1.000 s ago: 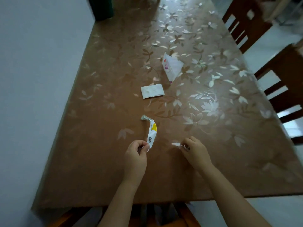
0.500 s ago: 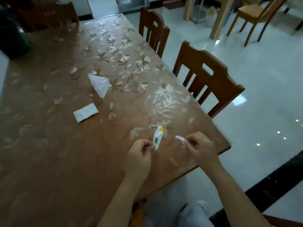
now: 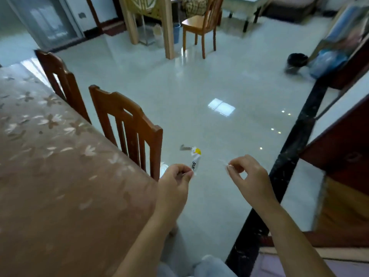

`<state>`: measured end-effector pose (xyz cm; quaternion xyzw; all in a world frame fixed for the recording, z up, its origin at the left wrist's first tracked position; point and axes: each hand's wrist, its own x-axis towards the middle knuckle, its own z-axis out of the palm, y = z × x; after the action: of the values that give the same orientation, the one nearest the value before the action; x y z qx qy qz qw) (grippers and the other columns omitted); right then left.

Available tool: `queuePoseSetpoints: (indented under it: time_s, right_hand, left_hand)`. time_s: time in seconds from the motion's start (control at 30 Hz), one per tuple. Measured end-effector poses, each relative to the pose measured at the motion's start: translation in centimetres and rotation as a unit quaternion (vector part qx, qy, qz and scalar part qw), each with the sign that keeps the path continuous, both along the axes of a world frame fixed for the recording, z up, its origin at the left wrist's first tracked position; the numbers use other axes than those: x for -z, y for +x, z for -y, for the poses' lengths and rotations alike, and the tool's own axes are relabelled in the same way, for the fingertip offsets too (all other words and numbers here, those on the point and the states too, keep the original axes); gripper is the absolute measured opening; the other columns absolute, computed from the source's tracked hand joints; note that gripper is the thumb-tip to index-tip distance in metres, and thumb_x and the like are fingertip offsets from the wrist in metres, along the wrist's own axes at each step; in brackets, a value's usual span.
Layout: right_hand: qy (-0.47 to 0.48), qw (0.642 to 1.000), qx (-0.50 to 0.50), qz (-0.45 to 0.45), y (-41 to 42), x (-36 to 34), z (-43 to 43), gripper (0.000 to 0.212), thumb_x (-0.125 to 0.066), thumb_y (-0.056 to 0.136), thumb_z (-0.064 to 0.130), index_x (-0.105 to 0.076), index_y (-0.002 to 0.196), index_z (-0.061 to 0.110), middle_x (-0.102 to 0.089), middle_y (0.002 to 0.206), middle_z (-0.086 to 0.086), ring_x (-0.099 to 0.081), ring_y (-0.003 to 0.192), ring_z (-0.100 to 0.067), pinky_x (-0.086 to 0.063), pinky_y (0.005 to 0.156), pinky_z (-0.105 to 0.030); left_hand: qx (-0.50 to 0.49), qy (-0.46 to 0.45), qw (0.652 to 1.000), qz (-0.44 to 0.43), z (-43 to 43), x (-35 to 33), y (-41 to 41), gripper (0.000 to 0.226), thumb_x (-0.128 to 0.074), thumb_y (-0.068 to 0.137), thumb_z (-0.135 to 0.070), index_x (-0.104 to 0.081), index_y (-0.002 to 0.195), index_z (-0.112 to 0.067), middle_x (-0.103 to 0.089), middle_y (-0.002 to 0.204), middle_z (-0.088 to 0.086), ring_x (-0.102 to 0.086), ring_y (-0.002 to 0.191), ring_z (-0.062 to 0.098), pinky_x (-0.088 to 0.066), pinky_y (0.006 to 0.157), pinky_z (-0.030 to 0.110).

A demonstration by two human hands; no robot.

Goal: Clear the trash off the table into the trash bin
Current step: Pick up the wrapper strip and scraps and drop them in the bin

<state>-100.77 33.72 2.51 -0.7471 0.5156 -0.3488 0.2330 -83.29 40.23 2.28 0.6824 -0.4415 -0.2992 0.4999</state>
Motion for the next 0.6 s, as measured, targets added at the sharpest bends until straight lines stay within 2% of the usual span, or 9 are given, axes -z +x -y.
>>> queuePoseSetpoints:
  time_s: [0.03, 0.17, 0.27, 0.37, 0.43, 0.53, 0.6]
  right_hand:
    - [-0.002, 1.000, 0.015, 0.001, -1.2, -0.2, 0.7, 0.007, -0.064, 0.080, 0.009, -0.061, 0.075, 0.012, -0.058, 0.071, -0.005, -0.055, 0.067, -0.021, -0.050, 0.064, -0.040]
    - [0.000, 0.998, 0.058, 0.004, -5.2, -0.1, 3.6, 0.006, -0.063, 0.081, 0.008, -0.061, 0.076, 0.011, -0.057, 0.072, -0.005, -0.054, 0.069, -0.020, -0.050, 0.065, -0.038]
    - [0.007, 0.996, 0.087, -0.009, -7.3, 0.3, 6.0, 0.005, -0.062, 0.082, 0.009, -0.061, 0.077, 0.010, -0.058, 0.073, -0.005, -0.054, 0.069, -0.020, -0.049, 0.065, -0.036]
    - [0.015, 0.994, 0.103, -0.024, -8.6, 0.7, 9.7, 0.006, -0.062, 0.082, 0.010, -0.061, 0.077, 0.011, -0.057, 0.073, -0.004, -0.054, 0.069, -0.019, -0.048, 0.063, -0.034]
    - [0.017, 0.994, 0.103, -0.035, -9.0, 0.8, 13.5, 0.005, -0.062, 0.082, 0.010, -0.061, 0.077, 0.011, -0.057, 0.073, -0.004, -0.054, 0.068, -0.019, -0.048, 0.063, -0.034]
    - [0.009, 0.993, 0.102, -0.052, -8.6, 0.7, 20.7, 0.005, -0.063, 0.081, 0.010, -0.060, 0.077, 0.011, -0.057, 0.073, -0.004, -0.054, 0.068, -0.020, -0.049, 0.064, -0.036]
    - [0.001, 0.994, 0.093, -0.051, -7.3, 0.0, 26.2, 0.006, -0.063, 0.081, 0.011, -0.059, 0.076, 0.013, -0.056, 0.072, -0.003, -0.054, 0.069, -0.020, -0.049, 0.065, -0.037]
  left_hand:
    - [0.016, 0.002, 1.000, -0.002, 1.2, 0.1, -1.1, 0.032, -0.062, 0.082, 0.000, -0.055, 0.071, -0.029, -0.062, 0.075, -0.010, -0.059, 0.071, -0.001, -0.048, 0.067, 0.016]
    - [0.073, 0.000, 0.997, 0.028, 5.9, 0.7, -4.3, 0.022, -0.061, 0.081, 0.003, -0.056, 0.074, -0.017, -0.061, 0.074, -0.003, -0.055, 0.067, -0.010, -0.038, 0.062, 0.004]
    - [0.095, 0.005, 0.995, 0.045, 9.9, 1.5, -5.6, 0.026, -0.061, 0.081, 0.002, -0.055, 0.073, -0.021, -0.061, 0.074, -0.002, -0.055, 0.069, -0.009, -0.037, 0.061, 0.003]
    - [0.102, 0.021, 0.994, 0.037, 14.7, 2.6, -6.6, 0.026, -0.062, 0.081, 0.000, -0.054, 0.071, -0.023, -0.063, 0.073, -0.004, -0.056, 0.069, -0.001, -0.037, 0.060, 0.006]
    - [0.097, 0.024, 0.995, 0.029, 18.5, 3.2, -6.9, 0.029, -0.061, 0.081, 0.000, -0.054, 0.069, -0.026, -0.063, 0.074, -0.002, -0.057, 0.070, 0.003, -0.037, 0.060, 0.007]
    - [0.090, 0.031, 0.995, 0.007, 25.0, 3.8, -6.6, 0.030, -0.059, 0.082, 0.000, -0.052, 0.068, -0.025, -0.062, 0.073, -0.004, -0.055, 0.065, -0.005, -0.037, 0.059, 0.005]
    - [0.083, 0.019, 0.996, 0.002, 29.8, 3.3, -5.8, 0.029, -0.058, 0.083, 0.001, -0.053, 0.069, -0.024, -0.062, 0.072, -0.005, -0.055, 0.065, -0.006, -0.038, 0.059, 0.005]
